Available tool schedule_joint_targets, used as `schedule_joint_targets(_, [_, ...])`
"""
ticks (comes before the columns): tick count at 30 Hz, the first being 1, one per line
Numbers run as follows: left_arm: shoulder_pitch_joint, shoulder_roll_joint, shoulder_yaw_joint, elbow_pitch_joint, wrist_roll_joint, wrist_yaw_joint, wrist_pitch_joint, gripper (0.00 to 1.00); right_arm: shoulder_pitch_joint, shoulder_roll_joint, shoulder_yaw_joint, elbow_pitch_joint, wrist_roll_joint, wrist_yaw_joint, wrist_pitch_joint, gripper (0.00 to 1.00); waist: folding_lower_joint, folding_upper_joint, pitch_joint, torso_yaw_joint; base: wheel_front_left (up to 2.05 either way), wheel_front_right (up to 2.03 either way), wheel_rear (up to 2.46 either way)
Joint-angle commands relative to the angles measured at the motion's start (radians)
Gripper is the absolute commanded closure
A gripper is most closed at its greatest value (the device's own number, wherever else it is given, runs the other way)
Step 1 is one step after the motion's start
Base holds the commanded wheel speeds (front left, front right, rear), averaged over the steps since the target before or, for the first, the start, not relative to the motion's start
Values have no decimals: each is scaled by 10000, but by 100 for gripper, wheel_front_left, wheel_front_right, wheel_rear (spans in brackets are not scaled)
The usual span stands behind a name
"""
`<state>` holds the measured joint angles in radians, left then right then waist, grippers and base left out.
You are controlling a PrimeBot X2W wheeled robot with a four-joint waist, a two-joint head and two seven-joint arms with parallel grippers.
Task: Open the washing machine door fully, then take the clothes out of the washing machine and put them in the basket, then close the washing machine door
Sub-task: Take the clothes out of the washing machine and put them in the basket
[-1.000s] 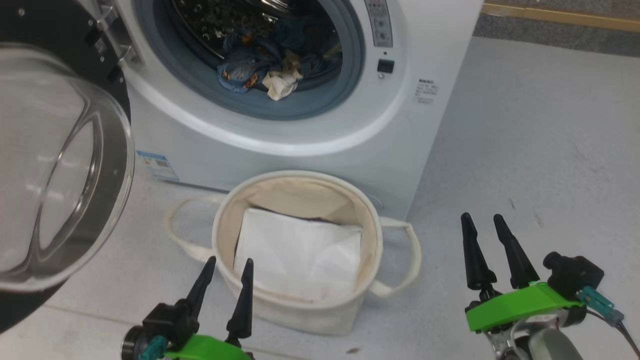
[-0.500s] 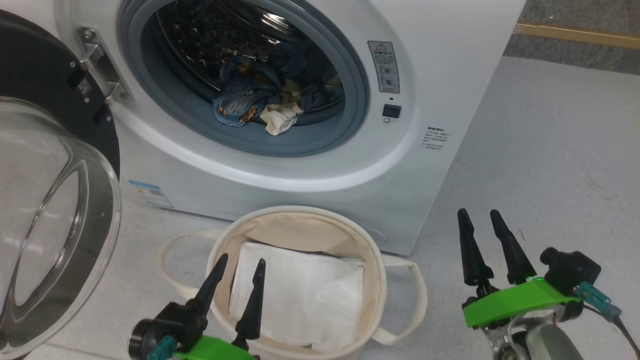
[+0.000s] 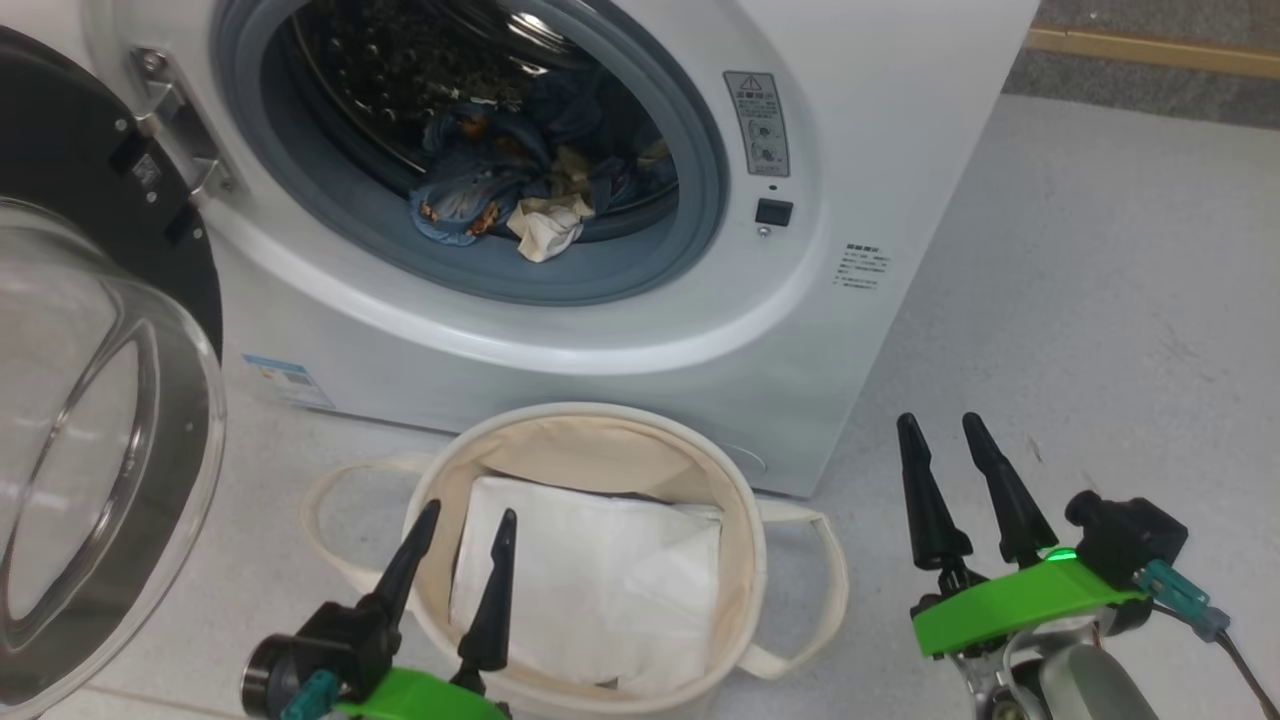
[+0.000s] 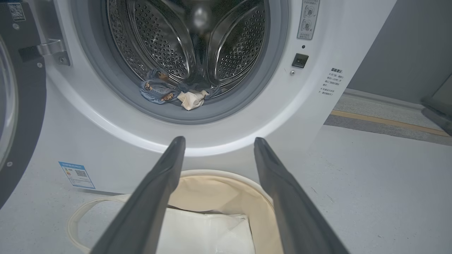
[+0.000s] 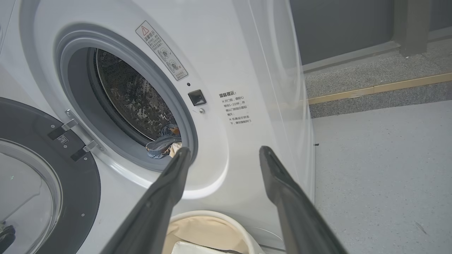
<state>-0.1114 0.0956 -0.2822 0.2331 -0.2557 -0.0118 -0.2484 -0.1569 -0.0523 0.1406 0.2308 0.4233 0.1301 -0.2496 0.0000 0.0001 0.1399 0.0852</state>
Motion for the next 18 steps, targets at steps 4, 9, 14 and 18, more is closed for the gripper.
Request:
schedule_joint_targets(4, [-588, 248, 446, -367, 146, 149, -106, 0, -212, 20, 294, -494, -166, 6, -122, 0, 0, -1, 346, -200, 0, 0, 0])
schedule_joint_targets(9, [-1297, 413, 713, -157, -21, 116, -64, 0, -285, 20, 399, -683, -251, 6, -122, 0, 0, -1, 990, -460, 0, 0, 0])
schedule_joint_targets(14, [-2656, 1015, 903, 565, 240, 112, 331, 0, -525, 20, 526, -904, -178, 6, -122, 0, 0, -1, 1869, -795, 0, 0, 0])
schedule_joint_targets(18, [-4039, 1466, 930, 1029, 426, -45, 801, 0, -760, 20, 706, -1062, -226, 6, -122, 0, 0, -1, 2763, -1022, 0, 0, 0])
